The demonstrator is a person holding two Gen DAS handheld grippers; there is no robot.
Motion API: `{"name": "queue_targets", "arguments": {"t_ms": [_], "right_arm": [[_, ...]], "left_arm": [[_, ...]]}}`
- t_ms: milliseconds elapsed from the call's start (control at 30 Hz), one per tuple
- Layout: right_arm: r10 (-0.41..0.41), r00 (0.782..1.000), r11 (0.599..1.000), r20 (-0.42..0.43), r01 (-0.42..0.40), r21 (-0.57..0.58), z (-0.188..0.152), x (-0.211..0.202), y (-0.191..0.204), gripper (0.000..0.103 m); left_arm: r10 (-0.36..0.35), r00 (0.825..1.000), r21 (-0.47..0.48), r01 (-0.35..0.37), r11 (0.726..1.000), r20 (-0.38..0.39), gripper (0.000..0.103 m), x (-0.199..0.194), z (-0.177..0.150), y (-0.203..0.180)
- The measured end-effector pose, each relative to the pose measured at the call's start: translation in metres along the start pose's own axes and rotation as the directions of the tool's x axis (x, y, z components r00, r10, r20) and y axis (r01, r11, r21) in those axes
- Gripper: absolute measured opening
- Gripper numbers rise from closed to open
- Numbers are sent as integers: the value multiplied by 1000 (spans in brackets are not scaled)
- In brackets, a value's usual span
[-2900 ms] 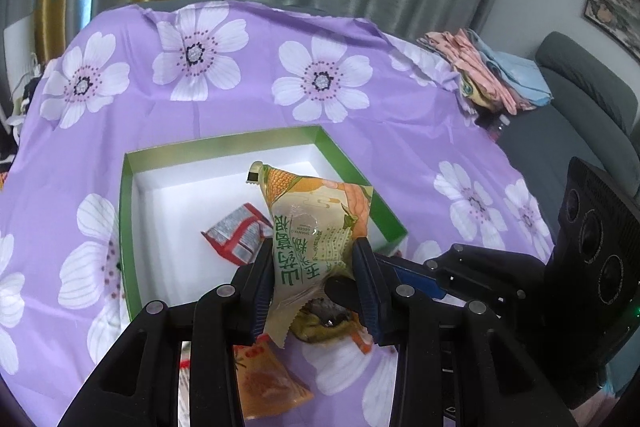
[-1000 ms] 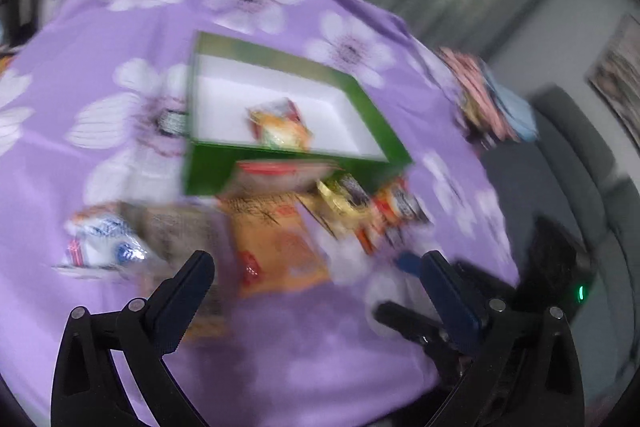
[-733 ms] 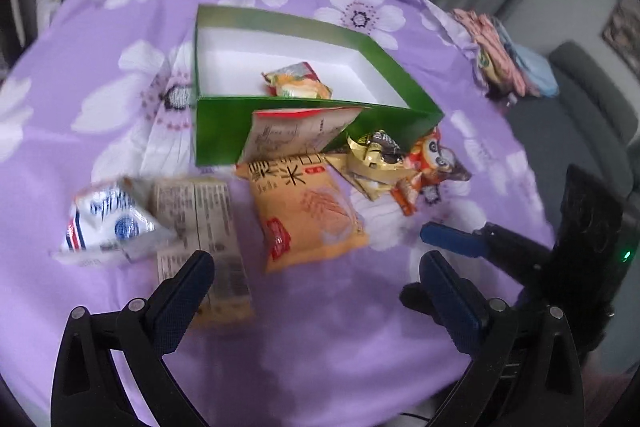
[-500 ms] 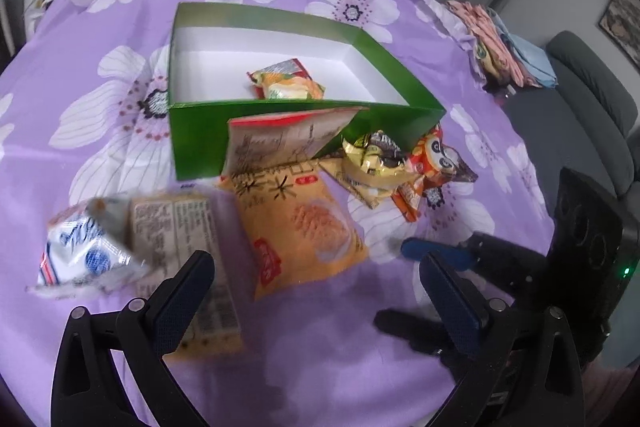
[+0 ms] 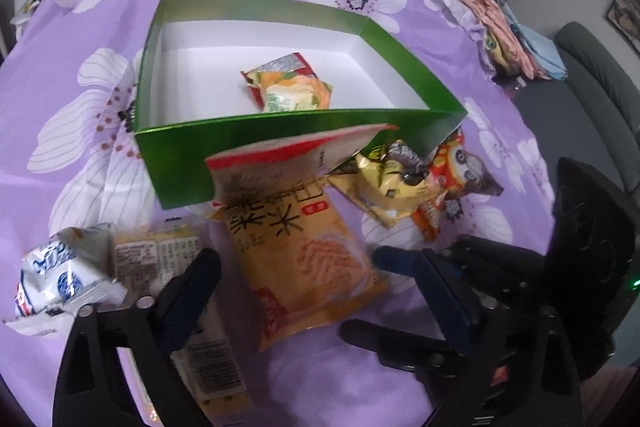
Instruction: Organize snacks
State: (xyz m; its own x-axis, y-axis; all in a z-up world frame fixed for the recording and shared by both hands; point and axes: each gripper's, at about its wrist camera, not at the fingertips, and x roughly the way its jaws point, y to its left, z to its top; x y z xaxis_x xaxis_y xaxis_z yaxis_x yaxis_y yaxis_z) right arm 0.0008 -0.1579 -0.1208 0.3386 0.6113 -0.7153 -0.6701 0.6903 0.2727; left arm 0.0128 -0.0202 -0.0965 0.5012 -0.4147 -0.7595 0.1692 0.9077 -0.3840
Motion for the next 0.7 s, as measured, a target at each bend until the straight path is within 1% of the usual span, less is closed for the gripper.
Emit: {"name": "queue_targets", "arguments": {"t_ms": [67, 133, 200, 267, 333, 433, 567, 700], "right_arm": [[20, 1000, 1000, 2, -20, 6, 3, 0, -1, 53], [28, 1000, 1000, 0, -28, 12, 5, 3, -3, 52], [28, 1000, 1000, -14, -28, 10, 6, 8, -5, 52], [38, 999, 999, -28, -38, 10, 7, 13, -6, 49], [61, 998, 998, -30, -61, 7, 8, 15, -6, 46], [56, 998, 998, -33, -56, 1, 10, 17, -3, 43], [61, 998, 998, -17, -61, 0, 9, 13, -1, 31], [62, 998, 998, 2, -62, -20, 5, 2, 9, 28]], "left_arm": [[18, 1000, 8, -18, 1000, -18, 87, 3, 2, -1], [16, 999, -7, -16, 1000, -47, 79, 9, 2, 1], [19, 997, -22, -21, 1000, -71, 68, 15, 0, 5], [-3, 997, -47, 0, 999, -73, 68, 15, -2, 10], [-4, 998, -55, 0, 998, -68, 65, 14, -2, 11], [4, 998, -64, -7, 998, -57, 64, 12, -3, 11], [18, 999, -60, -20, 998, -43, 64, 6, -5, 8], [22, 999, -44, -23, 999, -27, 64, -6, -11, 0]]}}
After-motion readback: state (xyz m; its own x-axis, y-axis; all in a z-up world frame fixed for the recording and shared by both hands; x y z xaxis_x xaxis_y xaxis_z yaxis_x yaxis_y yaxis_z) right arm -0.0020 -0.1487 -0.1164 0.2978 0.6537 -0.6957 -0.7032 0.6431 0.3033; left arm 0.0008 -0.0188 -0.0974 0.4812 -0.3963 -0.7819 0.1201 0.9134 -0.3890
